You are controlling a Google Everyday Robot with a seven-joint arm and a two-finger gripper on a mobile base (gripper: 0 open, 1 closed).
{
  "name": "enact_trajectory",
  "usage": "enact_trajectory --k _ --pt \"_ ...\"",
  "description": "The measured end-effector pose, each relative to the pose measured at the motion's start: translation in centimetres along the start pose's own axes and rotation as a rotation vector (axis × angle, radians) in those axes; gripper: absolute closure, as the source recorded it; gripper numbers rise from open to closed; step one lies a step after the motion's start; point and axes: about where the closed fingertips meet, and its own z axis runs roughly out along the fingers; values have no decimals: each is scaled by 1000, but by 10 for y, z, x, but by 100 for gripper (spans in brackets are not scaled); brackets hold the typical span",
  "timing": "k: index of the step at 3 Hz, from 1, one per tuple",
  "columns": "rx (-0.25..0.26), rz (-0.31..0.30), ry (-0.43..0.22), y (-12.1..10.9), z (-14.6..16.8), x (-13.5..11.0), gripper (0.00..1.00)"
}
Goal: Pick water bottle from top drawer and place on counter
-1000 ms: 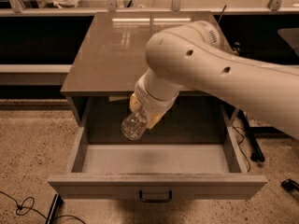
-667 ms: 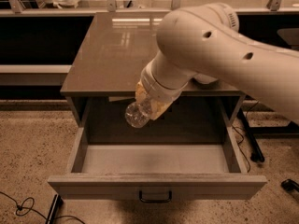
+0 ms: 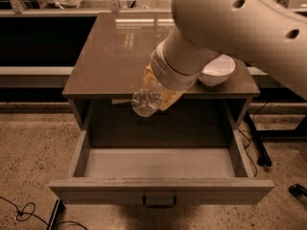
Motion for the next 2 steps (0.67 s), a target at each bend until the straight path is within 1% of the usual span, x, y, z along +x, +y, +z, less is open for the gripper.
enact_trajectory --k 1,2 --pt "15 3 15 -1 -19 2 100" --pt "44 -78 58 -10 -17 0 100"
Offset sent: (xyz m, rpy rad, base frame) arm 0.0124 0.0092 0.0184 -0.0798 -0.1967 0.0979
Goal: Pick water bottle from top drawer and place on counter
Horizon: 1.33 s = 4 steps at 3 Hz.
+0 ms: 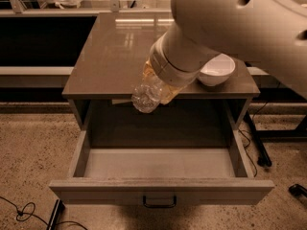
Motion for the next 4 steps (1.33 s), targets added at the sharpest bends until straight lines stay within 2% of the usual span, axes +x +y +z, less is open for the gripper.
enact_trajectory --k 1,2,3,4 --pt "52 -157 81 -18 21 -4 100" --pt "137 -301 205 -61 57 15 100" --pt "165 -349 265 -88 75 33 100" --pt "142 -354 261 -108 104 59 100"
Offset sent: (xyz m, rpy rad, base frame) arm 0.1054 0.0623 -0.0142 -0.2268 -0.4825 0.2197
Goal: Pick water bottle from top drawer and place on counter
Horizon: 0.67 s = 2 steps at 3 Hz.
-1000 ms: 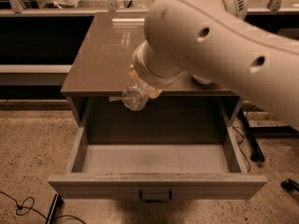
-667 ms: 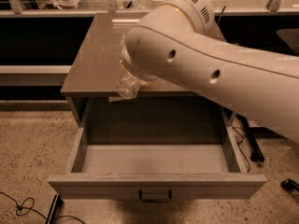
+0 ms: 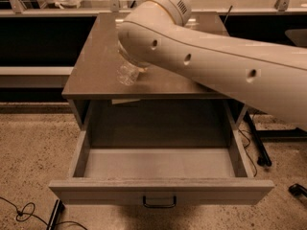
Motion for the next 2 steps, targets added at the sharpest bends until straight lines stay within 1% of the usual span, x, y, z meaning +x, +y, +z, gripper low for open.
enact_trajectory --k 1,2 --pt "-51 17 -15 2 47 21 96" --pt "-78 28 -8 6 68 27 65"
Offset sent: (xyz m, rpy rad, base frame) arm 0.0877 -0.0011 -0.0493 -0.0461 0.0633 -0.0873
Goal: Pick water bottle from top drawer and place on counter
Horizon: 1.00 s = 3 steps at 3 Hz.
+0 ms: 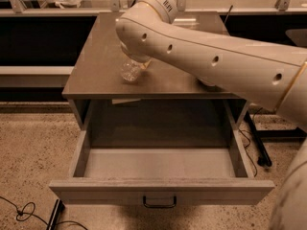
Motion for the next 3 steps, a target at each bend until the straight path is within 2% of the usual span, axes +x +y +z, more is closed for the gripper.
enact_trajectory --k 2,3 --pt "-1 -2 -2 1 0 -1 19" --pt "-3 -3 -5 1 -1 -1 0"
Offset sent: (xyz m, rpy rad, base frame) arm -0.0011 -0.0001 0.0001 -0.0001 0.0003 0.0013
